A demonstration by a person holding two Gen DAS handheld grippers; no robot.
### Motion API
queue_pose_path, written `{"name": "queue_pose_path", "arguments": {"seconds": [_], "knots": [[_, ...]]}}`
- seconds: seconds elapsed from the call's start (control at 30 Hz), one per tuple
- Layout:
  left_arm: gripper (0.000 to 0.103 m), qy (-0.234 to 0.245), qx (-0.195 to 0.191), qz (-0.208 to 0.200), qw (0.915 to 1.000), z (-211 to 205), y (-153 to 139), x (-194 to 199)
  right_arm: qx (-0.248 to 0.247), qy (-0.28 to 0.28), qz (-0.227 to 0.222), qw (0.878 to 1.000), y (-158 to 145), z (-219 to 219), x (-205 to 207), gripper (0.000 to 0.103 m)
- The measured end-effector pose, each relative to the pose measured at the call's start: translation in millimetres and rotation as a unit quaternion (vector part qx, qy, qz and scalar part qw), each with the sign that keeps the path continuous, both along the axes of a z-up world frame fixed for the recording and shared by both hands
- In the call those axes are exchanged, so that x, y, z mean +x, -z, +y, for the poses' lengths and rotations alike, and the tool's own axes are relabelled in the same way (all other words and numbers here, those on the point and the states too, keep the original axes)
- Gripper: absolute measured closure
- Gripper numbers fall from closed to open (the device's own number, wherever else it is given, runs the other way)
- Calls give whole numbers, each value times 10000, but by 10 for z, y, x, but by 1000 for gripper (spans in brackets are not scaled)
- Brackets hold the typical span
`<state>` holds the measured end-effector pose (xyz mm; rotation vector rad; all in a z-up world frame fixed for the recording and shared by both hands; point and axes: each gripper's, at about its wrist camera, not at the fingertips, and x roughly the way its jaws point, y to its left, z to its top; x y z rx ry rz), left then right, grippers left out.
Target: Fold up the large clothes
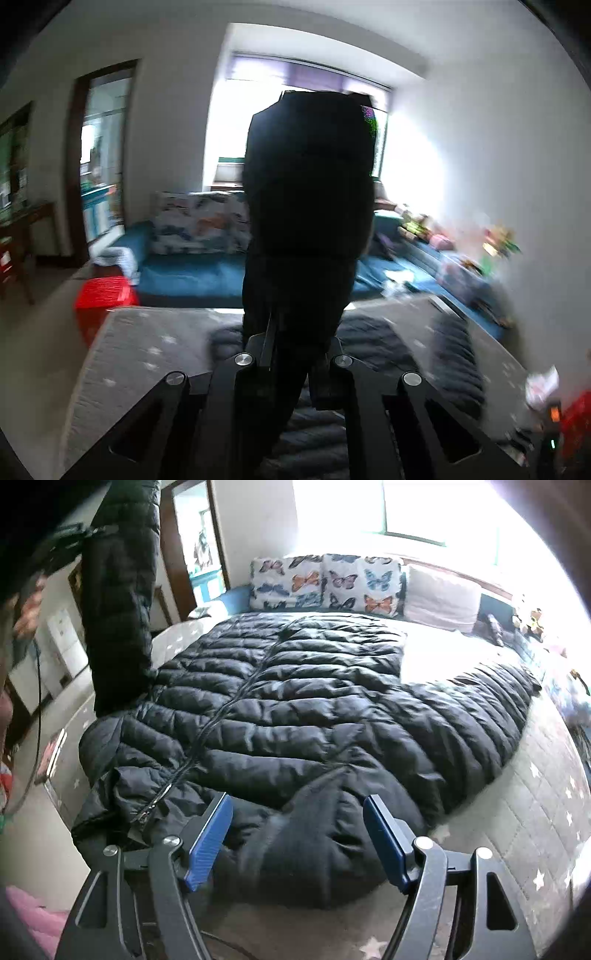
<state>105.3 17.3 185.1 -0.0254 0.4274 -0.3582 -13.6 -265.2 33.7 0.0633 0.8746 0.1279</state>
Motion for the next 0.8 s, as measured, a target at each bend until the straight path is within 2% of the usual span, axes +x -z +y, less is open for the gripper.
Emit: {"name": "queue_pose_path", "arguments": {"seconds": [0.1, 0.23, 0.33, 0.4, 0.43, 0.5, 0.57, 0.67, 0.73, 0.8], "knots": [[92, 457, 222, 154, 9986, -598, 292, -307, 204, 242, -38, 9995, 32, -194, -42, 23], [91, 958, 598, 660, 9914, -1383, 922, -480, 533, 582, 71, 9969, 161, -449, -124, 23], [91, 1161, 1043, 1118, 9814, -1890, 1518, -531, 739, 771, 101, 9942, 234, -592, -225, 23], [91, 1316, 1347, 1522, 9703, -2175, 1952, -545, 781, 871, 96, 9931, 251, -660, -302, 23], [91, 1369, 1603, 1752, 9617, -2303, 2179, -567, 776, 906, 101, 9928, 253, -681, -332, 23], [91, 1399, 1900, 1777, 9554, -2430, 2487, -601, 747, 964, 82, 9925, 227, -715, -371, 23], [88, 1462, 2066, 1561, 9548, -2465, 2578, -679, 696, 987, 7, 9927, 164, -737, -391, 23], [81, 1602, 1959, 1490, 9559, -2420, 2458, -733, 657, 988, -104, 9929, 67, -747, -360, 23], [71, 1633, 1897, 1461, 9571, -2360, 2392, -763, 655, 940, -203, 9932, -10, -739, -311, 23], [40, 1576, 1827, 1388, 9605, -2188, 2238, -780, 658, 860, -285, 9937, -70, -717, -229, 23]]}}
